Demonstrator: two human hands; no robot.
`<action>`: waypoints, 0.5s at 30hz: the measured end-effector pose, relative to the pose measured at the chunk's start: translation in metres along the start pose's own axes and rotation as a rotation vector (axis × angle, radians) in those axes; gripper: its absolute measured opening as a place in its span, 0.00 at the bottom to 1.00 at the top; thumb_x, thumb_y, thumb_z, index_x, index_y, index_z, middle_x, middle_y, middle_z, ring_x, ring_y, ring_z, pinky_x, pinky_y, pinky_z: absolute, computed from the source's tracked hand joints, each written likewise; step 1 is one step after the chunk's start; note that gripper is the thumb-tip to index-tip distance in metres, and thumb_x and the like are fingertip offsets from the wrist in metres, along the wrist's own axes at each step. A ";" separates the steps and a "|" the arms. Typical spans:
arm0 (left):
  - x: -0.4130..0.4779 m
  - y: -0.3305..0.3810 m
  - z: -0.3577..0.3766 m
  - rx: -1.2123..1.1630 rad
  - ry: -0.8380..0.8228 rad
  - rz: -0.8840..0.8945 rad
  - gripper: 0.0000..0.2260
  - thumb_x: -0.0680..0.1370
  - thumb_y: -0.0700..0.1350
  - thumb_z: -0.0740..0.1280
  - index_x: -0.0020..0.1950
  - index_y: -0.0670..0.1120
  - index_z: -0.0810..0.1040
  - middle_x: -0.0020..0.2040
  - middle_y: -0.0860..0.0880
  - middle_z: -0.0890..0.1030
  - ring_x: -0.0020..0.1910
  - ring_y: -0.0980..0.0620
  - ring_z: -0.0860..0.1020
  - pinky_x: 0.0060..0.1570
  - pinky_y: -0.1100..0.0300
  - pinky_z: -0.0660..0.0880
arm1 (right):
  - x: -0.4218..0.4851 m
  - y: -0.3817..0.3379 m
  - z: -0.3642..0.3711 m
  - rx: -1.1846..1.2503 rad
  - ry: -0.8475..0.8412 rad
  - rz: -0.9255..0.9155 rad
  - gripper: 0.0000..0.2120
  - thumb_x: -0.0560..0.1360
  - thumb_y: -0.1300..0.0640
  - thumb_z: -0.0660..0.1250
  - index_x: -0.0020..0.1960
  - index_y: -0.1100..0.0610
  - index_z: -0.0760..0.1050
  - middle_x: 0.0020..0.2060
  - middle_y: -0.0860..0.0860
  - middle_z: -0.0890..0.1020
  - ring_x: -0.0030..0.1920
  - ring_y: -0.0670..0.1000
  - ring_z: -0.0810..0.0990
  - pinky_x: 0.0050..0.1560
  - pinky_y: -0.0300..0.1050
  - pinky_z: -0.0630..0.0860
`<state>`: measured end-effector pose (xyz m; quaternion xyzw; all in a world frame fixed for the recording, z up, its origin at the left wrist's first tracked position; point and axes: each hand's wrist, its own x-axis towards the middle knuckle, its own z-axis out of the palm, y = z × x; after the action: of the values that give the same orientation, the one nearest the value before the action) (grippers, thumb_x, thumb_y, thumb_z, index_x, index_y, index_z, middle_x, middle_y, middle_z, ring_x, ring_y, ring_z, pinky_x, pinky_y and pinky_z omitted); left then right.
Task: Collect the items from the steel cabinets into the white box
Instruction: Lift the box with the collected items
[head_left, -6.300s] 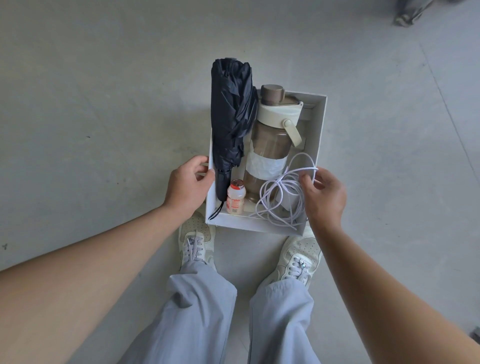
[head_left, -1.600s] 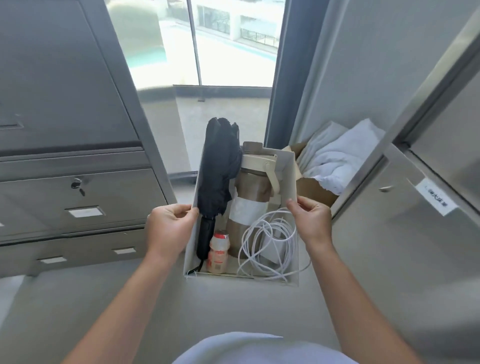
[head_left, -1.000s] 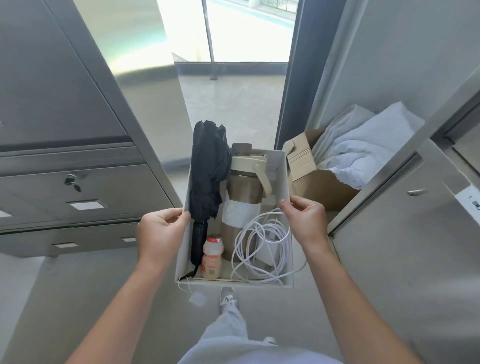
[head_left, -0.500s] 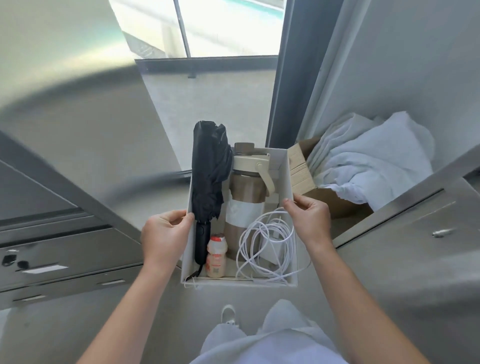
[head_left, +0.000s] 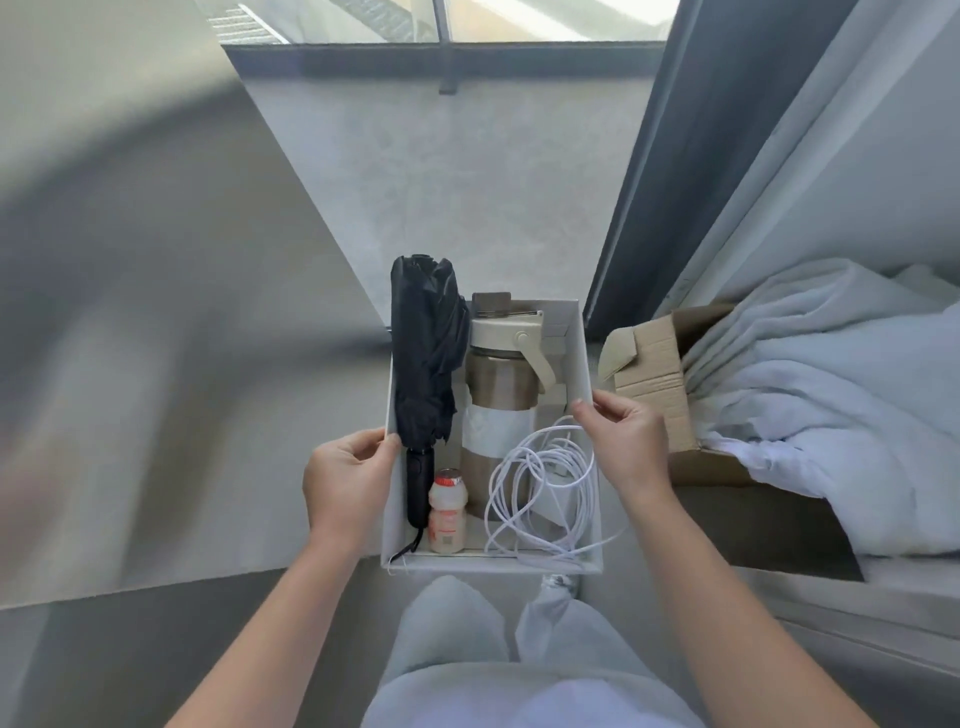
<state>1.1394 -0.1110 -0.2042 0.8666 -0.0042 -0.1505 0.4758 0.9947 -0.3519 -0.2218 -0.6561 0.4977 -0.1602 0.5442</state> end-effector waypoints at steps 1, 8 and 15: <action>0.011 0.001 0.005 0.003 0.007 -0.016 0.02 0.74 0.48 0.74 0.46 0.53 0.87 0.41 0.60 0.86 0.45 0.63 0.83 0.47 0.63 0.77 | 0.012 -0.002 0.007 -0.004 -0.020 0.009 0.17 0.75 0.51 0.75 0.62 0.55 0.84 0.52 0.46 0.87 0.51 0.41 0.84 0.60 0.47 0.80; 0.104 -0.024 0.046 0.031 0.029 -0.113 0.04 0.74 0.48 0.74 0.47 0.52 0.87 0.41 0.60 0.86 0.45 0.62 0.83 0.47 0.60 0.78 | 0.101 0.011 0.077 -0.018 -0.077 0.107 0.18 0.75 0.53 0.76 0.63 0.57 0.83 0.55 0.50 0.87 0.56 0.47 0.85 0.65 0.52 0.79; 0.202 -0.110 0.102 0.082 0.087 -0.236 0.05 0.75 0.48 0.74 0.49 0.51 0.87 0.35 0.66 0.81 0.42 0.69 0.81 0.40 0.72 0.72 | 0.187 0.083 0.165 -0.061 -0.162 0.152 0.16 0.75 0.54 0.76 0.62 0.56 0.84 0.47 0.43 0.87 0.48 0.37 0.85 0.56 0.42 0.81</action>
<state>1.2898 -0.1651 -0.3981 0.8855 0.1123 -0.1676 0.4185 1.1644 -0.4080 -0.4150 -0.6433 0.5051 -0.0496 0.5732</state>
